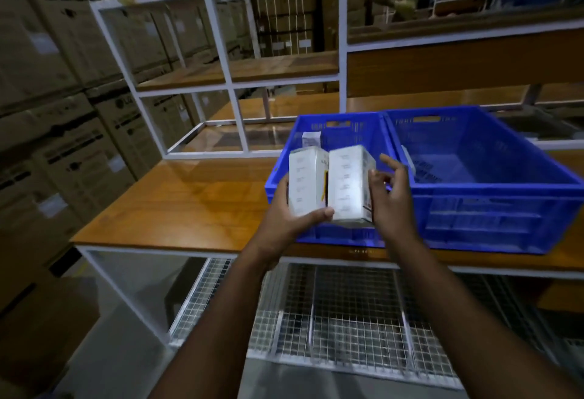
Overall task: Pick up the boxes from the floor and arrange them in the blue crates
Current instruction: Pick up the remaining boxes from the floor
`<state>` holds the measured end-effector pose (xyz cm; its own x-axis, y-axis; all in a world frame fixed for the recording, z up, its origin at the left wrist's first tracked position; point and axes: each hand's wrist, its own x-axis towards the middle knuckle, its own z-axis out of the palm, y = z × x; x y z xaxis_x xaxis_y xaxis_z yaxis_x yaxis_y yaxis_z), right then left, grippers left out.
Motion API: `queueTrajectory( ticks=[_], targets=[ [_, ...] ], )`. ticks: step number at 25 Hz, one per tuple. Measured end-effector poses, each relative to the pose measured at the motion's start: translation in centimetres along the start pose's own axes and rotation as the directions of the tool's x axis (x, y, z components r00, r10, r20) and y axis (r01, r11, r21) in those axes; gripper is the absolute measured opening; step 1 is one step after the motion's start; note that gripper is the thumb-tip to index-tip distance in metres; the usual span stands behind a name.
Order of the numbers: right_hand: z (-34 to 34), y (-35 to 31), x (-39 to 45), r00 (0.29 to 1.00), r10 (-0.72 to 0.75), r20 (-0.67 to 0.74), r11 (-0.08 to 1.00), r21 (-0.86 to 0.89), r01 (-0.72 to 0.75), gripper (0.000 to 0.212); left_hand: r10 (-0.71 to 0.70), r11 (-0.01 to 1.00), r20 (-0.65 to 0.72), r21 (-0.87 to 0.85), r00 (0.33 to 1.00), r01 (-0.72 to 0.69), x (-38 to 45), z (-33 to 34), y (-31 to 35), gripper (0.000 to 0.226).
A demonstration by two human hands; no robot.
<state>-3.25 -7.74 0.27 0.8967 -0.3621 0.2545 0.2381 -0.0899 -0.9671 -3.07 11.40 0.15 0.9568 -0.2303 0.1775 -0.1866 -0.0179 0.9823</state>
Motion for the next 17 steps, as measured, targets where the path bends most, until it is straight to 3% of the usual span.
queueTrajectory(
  ticks=[3, 6, 10, 12, 15, 17],
  targets=[
    [1.5, -0.2, 5.3, 1.000, 0.021, 0.011, 1.000, -0.009, -0.021, 0.041, 0.004, 0.996, 0.028, 0.091, 1.000, -0.007, 6.9, -0.7, 0.1, 0.091],
    [3.2, 0.2, 9.4, 0.993, 0.113, 0.047, 0.993, 0.027, -0.114, 0.061, 0.047, 0.976, 0.098, 0.208, 0.994, -0.067, 12.5, -1.6, -0.1, 0.079],
    [3.5, 1.9, 14.5, 0.994, 0.099, 0.042, 0.954, -0.288, -0.083, 0.081, 0.177, 0.896, 0.177, 0.378, 0.968, -0.233, 18.3, -3.5, -0.2, 0.077],
    [3.1, 3.2, 16.3, 0.994, 0.099, 0.035, 0.836, -0.545, -0.064, 0.087, 0.153, 0.783, 0.227, 0.566, 0.962, -0.258, 20.3, -4.1, -1.0, 0.077],
    [3.0, 5.0, 17.4, 0.988, 0.152, 0.030, 0.570, -0.819, -0.063, 0.082, -0.110, 0.546, 0.323, 0.810, 0.940, -0.215, 21.9, -4.6, -2.9, 0.087],
    [3.3, 5.9, 17.2, 0.980, 0.197, -0.008, 0.427, -0.899, -0.093, 0.067, -0.270, 0.512, 0.352, 0.841, 0.896, -0.176, 22.5, -4.9, -4.1, 0.096]
  ],
)
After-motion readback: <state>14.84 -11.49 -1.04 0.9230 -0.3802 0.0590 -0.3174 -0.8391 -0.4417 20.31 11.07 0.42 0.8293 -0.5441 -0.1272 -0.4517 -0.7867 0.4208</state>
